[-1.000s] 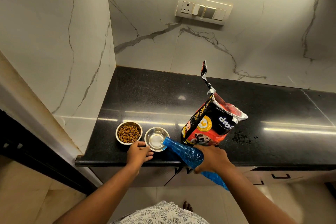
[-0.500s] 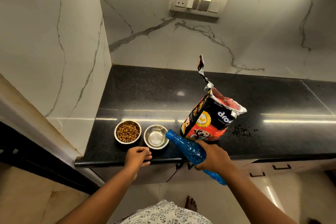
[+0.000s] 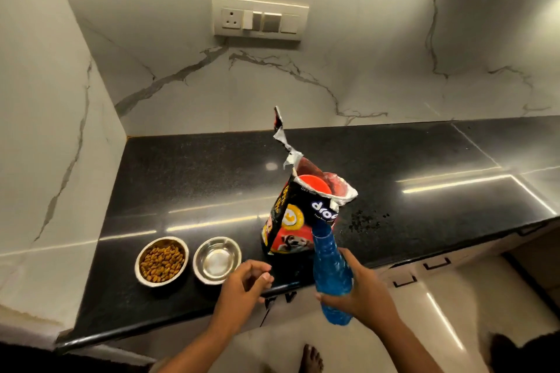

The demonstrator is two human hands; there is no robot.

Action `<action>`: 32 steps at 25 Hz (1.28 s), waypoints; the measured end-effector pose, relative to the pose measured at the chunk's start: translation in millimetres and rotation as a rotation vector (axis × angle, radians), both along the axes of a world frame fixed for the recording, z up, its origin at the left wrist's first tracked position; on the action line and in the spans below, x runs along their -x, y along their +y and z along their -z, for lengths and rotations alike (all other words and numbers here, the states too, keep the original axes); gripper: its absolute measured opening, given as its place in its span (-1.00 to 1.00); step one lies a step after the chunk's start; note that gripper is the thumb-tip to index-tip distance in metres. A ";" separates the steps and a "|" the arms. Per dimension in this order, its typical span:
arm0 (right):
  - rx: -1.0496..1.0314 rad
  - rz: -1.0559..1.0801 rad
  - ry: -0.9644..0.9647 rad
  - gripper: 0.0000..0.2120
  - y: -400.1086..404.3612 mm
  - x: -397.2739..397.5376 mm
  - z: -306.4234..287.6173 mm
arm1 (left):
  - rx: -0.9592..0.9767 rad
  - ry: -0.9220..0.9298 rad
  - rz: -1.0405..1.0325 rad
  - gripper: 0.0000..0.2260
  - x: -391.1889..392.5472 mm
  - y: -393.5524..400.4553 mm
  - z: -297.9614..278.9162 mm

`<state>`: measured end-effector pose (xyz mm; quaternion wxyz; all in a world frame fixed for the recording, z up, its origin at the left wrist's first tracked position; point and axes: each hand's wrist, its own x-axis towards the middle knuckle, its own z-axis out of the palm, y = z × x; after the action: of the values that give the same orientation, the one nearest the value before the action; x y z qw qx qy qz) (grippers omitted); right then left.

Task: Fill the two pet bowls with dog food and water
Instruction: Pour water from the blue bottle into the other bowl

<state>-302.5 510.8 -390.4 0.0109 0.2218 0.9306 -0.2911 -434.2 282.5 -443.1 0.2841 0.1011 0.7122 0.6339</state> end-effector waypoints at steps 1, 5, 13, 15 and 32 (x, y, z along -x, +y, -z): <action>0.033 0.017 0.036 -0.24 6.4 -6.2 -1.9 | 0.004 0.029 0.058 -0.91 -3.6 14.8 -5.7; 0.139 0.136 0.122 -0.25 40.9 -19.8 -11.2 | 0.048 0.144 0.279 -0.89 -15.6 71.2 -21.9; 0.164 0.181 0.306 -0.27 147.3 -10.4 -31.3 | 0.052 0.129 0.518 -0.63 -26.0 184.1 -29.8; 0.180 0.197 0.333 -0.27 173.7 1.1 -27.0 | 0.099 0.198 0.486 -0.60 -23.8 213.0 -30.6; 0.401 0.062 0.370 -0.23 222.0 57.5 22.5 | 0.165 0.188 0.198 -0.57 -3.4 279.0 -32.2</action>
<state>-360.0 732.8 -412.9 -0.1244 0.1865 0.8333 -0.5054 -430.8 561.5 -410.9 0.2845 0.2058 0.7718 0.5300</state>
